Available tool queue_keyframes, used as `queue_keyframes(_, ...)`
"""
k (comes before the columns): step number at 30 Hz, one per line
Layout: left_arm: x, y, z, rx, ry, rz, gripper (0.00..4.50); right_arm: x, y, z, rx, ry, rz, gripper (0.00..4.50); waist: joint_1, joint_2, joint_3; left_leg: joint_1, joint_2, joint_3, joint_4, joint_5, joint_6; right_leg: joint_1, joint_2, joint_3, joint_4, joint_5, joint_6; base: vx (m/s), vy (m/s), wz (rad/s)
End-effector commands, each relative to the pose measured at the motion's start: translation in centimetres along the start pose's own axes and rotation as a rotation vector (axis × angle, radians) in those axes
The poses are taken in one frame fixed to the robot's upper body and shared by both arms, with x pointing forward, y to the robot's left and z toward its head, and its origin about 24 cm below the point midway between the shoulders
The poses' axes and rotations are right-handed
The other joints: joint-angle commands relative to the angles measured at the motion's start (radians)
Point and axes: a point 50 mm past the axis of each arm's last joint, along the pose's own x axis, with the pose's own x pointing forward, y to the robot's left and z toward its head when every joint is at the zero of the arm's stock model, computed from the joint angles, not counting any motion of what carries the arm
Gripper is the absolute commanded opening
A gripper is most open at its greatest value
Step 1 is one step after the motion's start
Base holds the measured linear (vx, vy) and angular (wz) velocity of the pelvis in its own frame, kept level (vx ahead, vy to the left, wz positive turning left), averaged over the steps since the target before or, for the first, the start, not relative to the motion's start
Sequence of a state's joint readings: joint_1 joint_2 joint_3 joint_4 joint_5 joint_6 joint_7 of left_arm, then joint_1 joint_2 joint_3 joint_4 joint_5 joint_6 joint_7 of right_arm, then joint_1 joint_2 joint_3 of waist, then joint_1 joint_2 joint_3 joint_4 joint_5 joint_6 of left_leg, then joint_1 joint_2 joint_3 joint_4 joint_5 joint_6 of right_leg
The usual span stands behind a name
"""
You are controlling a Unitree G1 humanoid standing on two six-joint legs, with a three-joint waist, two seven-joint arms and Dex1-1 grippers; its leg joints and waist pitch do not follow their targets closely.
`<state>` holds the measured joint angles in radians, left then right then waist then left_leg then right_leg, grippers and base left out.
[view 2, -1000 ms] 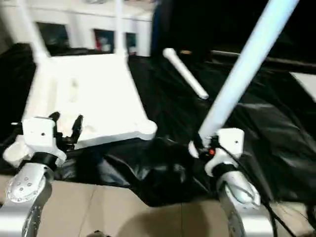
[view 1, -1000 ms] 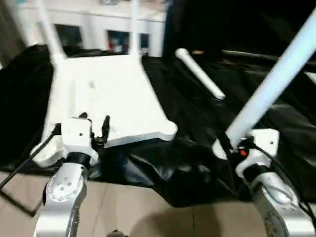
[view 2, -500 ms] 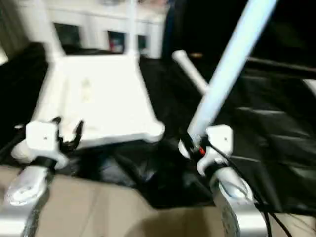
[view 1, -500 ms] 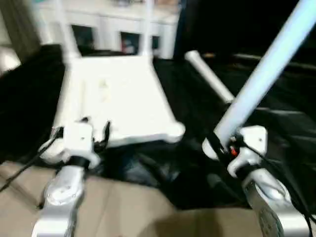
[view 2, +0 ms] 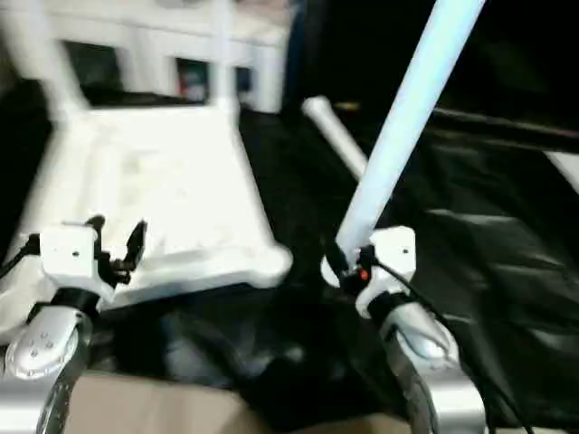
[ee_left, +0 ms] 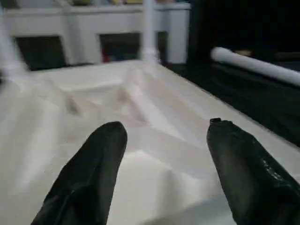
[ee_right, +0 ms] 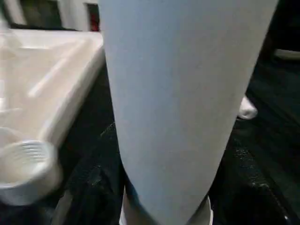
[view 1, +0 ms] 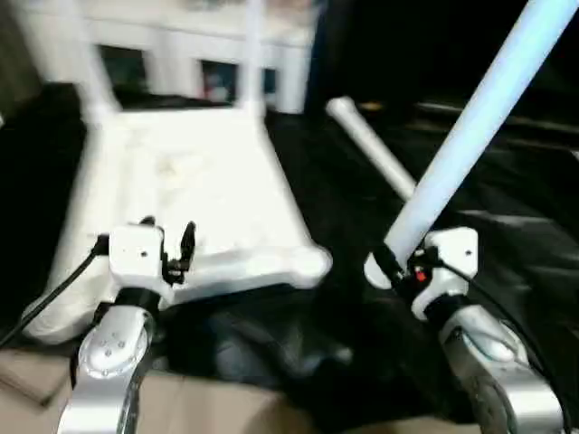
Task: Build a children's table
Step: Insert table leg to table base
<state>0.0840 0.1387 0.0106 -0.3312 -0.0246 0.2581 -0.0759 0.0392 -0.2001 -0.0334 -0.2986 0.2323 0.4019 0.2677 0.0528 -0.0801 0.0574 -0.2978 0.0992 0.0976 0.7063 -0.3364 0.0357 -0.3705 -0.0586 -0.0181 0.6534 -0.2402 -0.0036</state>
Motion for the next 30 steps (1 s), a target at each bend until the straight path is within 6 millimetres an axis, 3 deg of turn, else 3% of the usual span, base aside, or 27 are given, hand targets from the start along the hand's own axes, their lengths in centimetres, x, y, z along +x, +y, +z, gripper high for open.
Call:
queue_keyframes(1,-0.1,0.8,0.3,0.019,-0.012,0.029,3.20,0.4,0.7,0.7,-0.002,-0.026,0.030,1.93,0.038,-0.007,-0.026,-0.085,0.029,-0.024,0.002,0.055,0.003,0.123,-0.175,0.145,-0.178,-0.636,-0.171,0.102,-0.053,-0.05)
queue_keyframes(2,0.1,0.8,0.3,0.020,-0.014,0.032,3.20,0.4,0.7,0.8,-0.002,-0.025,0.035,1.93,0.036,0.005,-0.011,-0.075,0.042,-0.021,-0.038,0.083,-0.007,0.109,-0.143,0.103,-0.182,-0.580,-0.222,0.093,-0.011,0.02)
queue_keyframes(3,0.1,0.8,0.3,0.021,-0.015,0.032,3.20,0.4,0.7,0.8,-0.003,-0.025,0.036,1.93,0.033,0.016,-0.016,-0.069,0.048,-0.015,-0.072,0.104,-0.007,0.106,-0.113,0.074,-0.176,-0.554,-0.232,0.093,-0.011,0.02)
queue_keyframes(4,0.1,0.7,0.3,0.022,-0.015,0.032,3.20,0.4,0.7,0.7,-0.004,-0.023,0.038,1.93,0.024,0.041,-0.015,-0.055,0.073,-0.006,-0.149,0.056,0.003,0.100,-0.062,0.017,-0.164,-0.523,-0.215,0.088,0.035,0.01)
queue_keyframes(5,0.2,0.7,0.4,0.023,-0.017,0.028,3.20,0.4,0.7,0.7,-0.005,-0.021,0.040,1.93,0.012,0.054,0.001,-0.037,0.097,-0.020,-0.179,-0.075,-0.003,0.076,-0.036,-0.008,-0.147,-0.524,-0.191,0.117,0.071,0.07)
queue_keyframes(6,0.4,0.5,0.4,0.023,-0.019,0.017,3.20,0.4,0.6,0.7,-0.005,-0.016,0.043,1.93,-0.020,0.081,-0.035,0.077,0.166,-0.095,-0.214,-0.278,0.026,0.012,-0.007,-0.033,-0.045,-0.252,-0.178,0.117,0.071,0.07)
queue_keyframes(7,0.4,0.4,0.5,0.026,-0.016,0.009,3.20,0.4,0.5,0.6,-0.002,-0.013,0.041,1.93,-0.028,0.082,-0.037,0.090,0.176,-0.114,-0.221,-0.266,0.067,-0.004,-0.007,-0.036,-0.016,-0.159,-0.153,0.139,0.057,0.15)
queue_keyframes(8,0.4,0.2,0.5,0.007,-0.020,-0.011,3.20,0.4,0.5,0.6,0.004,-0.009,0.038,1.93,-0.036,0.079,-0.033,0.095,0.181,-0.128,-0.219,-0.199,0.173,-0.027,-0.016,-0.040,0.016,-0.076,-0.081,0.122,0.038,0.07)
queue_keyframes(9,0.4,0.2,0.5,0.002,-0.022,-0.016,3.20,0.4,0.5,0.6,0.006,-0.008,0.037,1.93,-0.040,0.070,-0.031,0.089,0.176,-0.128,-0.210,-0.126,0.236,-0.035,-0.025,-0.036,0.016,-0.042,-0.056,0.122,0.038,0.07)
queue_keyframes(10,0.6,-0.5,0.3,-0.020,0.007,-0.113,3.20,0.4,0.5,0.7,0.041,-0.013,0.049,1.93,-0.041,0.044,-0.033,0.067,0.140,-0.094,-0.167,0.085,0.313,-0.039,-0.060,-0.007,-0.027,0.065,-0.051,0.111,0.012,0.04)
queue_keyframes(11,0.6,-0.5,0.3,-0.020,0.007,-0.113,3.20,0.4,0.5,0.7,0.041,-0.013,0.049,1.93,-0.016,0.018,-0.048,-0.021,0.061,-0.024,-0.109,0.239,0.266,0.037,-0.112,0.049,-0.072,0.221,-0.100,0.111,-0.035,0.10)
queue_keyframes(12,0.9,-1.1,0.2,-0.001,0.015,-0.229,3.20,0.5,0.7,1.0,0.077,-0.028,0.080,1.93,-0.007,0.010,-0.068,-0.046,0.024,-0.009,-0.090,0.318,0.235,0.080,-0.112,0.072,-0.054,0.365,-0.145,0.111,-0.035,0.10)
queue_keyframes(13,1.0,-1.6,0.4,0.014,-0.006,-0.310,3.20,0.6,0.9,1.1,0.112,-0.028,0.109,1.93,0.002,-0.004,-0.070,-0.086,0.044,-0.024,-0.101,0.420,0.160,0.107,-0.120,0.081,-0.033,0.630,-0.163,0.088,-0.055,0.08)
queue_keyframes(14,1.1,-2.2,0.4,0.012,-0.008,-0.419,3.20,0.8,1.0,1.1,0.132,-0.019,0.129,1.93,0.000,0.002,-0.076,-0.067,0.057,-0.025,-0.106,0.513,0.098,0.086,-0.083,0.062,-0.011,0.787,-0.164,0.000,0.000,0.00)
queue_keyframes(15,1.2,-2.7,0.3,0.009,-0.008,-0.515,3.20,1.0,1.0,1.2,0.146,-0.010,0.146,1.93,-0.003,0.004,-0.074,-0.062,0.055,-0.024,-0.109,0.519,0.075,0.081,-0.065,0.057,-0.012,0.798,-0.158,0.043,-0.054,0.09)
queue_keyframes(16,1.3,-3.1,0.3,0.006,-0.009,-0.586,3.20,1.2,1.0,1.3,0.154,-0.003,0.155,1.93,-0.003,0.015,-0.071,-0.046,0.059,-0.019,-0.115,0.487,0.032,0.067,-0.052,0.048,-0.021,0.701,-0.166,0.000,0.000,0.00)
queue_keyframes(17,1.4,-3.5,0.3,0.009,-0.013,-0.669,3.20,1.4,1.0,1.4,0.167,0.004,0.171,1.93,-0.010,0.015,-0.057,-0.045,0.069,-0.021,-0.130,0.399,0.003,0.063,-0.054,0.044,-0.037,0.534,-0.182,0.000,0.000,0.00)
queue_keyframes(18,1.4,-3.6,0.4,0.010,-0.016,-0.689,3.20,1.5,0.9,1.4,0.172,0.005,0.175,1.93,-0.008,0.018,-0.051,-0.043,0.074,-0.022,-0.137,0.335,-0.007,0.059,-0.058,0.042,-0.048,0.426,-0.191,0.000,0.000,0.00)
queue_keyframes(19,1.6,-4.0,0.4,0.040,0.004,-0.816,3.20,1.8,0.7,1.6,0.181,0.018,0.201,1.93,-0.010,0.022,-0.045,-0.040,0.087,-0.024,-0.150,0.212,-0.021,0.058,-0.069,0.041,-0.059,0.242,-0.213,0.000,0.000,0.00)
queue_keyframes(20,1.6,-4.1,0.4,0.042,0.007,-0.827,3.20,1.8,0.7,1.6,0.182,0.019,0.203,1.93,-0.007,0.032,-0.040,-0.027,0.095,-0.020,-0.158,0.113,-0.028,0.049,-0.075,0.040,-0.071,0.111,-0.229,0.000,0.000,0.00)
queue_keyframes(22,1.1,-4.7,0.5,0.049,0.095,-1.024,3.20,2.0,0.3,1.8,0.160,0.036,0.234,1.93,-0.004,0.038,-0.036,-0.027,0.106,-0.013,-0.166,0.037,-0.047,0.047,-0.079,0.040,-0.074,0.025,-0.242,-0.030,-0.001,0.03)
queue_keyframes(23,1.1,-4.7,0.5,0.052,0.103,-1.037,3.20,2.0,0.3,1.8,0.159,0.037,0.237,1.93,-0.003,0.034,-0.032,-0.029,0.107,-0.006,-0.171,-0.004,-0.060,0.046,-0.079,0.042,-0.077,-0.027,-0.237,-0.074,0.002,0.01)
queue_keyframes(27,0.9,-4.7,0.4,0.165,0.135,-1.191,3.20,2.0,0.4,1.8,0.133,0.072,0.286,1.93,0.004,0.039,-0.028,-0.035,0.111,0.014,-0.177,-0.047,-0.081,0.040,-0.082,0.048,-0.090,-0.146,-0.209,-0.061,-0.003,0.01)
queue_keyframes(30,2.3,-4.0,-0.1,0.244,0.187,-1.192,3.20,1.8,0.8,1.8,0.116,0.097,0.330,1.93,0.006,0.042,-0.027,-0.036,0.110,0.022,-0.181,-0.060,-0.098,0.034,-0.079,0.050,-0.096,-0.179,-0.180,0.000,0.000,0.00)
